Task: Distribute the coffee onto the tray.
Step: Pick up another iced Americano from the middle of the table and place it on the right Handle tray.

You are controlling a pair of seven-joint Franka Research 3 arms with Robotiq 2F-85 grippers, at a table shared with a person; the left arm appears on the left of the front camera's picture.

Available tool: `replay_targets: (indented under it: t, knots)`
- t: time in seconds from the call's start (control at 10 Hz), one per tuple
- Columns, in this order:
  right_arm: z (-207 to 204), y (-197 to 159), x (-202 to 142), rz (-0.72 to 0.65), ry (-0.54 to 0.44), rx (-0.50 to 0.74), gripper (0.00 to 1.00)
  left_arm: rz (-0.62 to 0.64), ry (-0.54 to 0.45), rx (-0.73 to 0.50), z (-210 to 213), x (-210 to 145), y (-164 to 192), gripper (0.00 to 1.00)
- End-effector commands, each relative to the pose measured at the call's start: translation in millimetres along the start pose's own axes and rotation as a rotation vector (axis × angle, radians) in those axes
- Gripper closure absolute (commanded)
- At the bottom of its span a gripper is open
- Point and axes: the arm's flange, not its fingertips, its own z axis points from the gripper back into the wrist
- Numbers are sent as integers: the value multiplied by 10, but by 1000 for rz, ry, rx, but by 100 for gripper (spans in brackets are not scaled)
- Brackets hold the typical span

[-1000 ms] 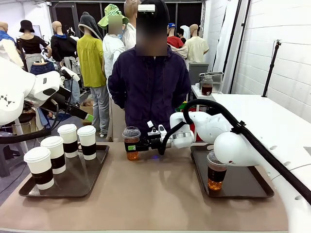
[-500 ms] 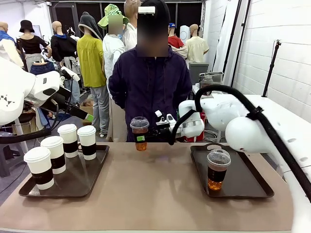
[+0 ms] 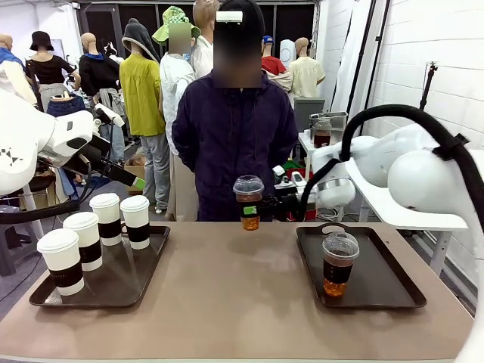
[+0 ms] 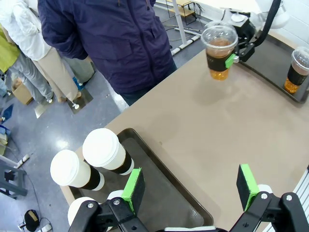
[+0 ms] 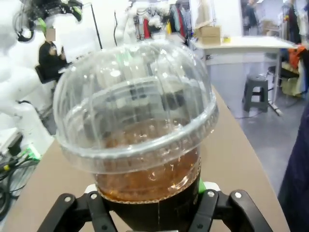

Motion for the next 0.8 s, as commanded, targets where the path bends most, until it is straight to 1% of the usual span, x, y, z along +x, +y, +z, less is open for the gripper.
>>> replay_targets:
  t: [0.0, 0.2, 0.4, 0.5, 0.6, 0.7]
  knots:
    - [208, 261, -66, 33, -102, -26, 36, 3, 0, -7, 5, -8, 4, 0]
    - [425, 300, -158, 32, -142, -35, 36, 3, 0, -7, 5, -8, 4, 0]
    - [533, 339, -164, 17, -125, -54, 36, 3, 0, -7, 5, -8, 4, 0]
    - [532, 341, -137, -33, -92, -29, 36, 3, 0, -7, 5, -8, 4, 0]
    - [554, 236, -274, 7, -98, -44, 36, 3, 0, -7, 5, -8, 4, 0]
    - [554, 236, -274, 7, -98, -44, 36, 3, 0, -7, 5, -8, 4, 0]
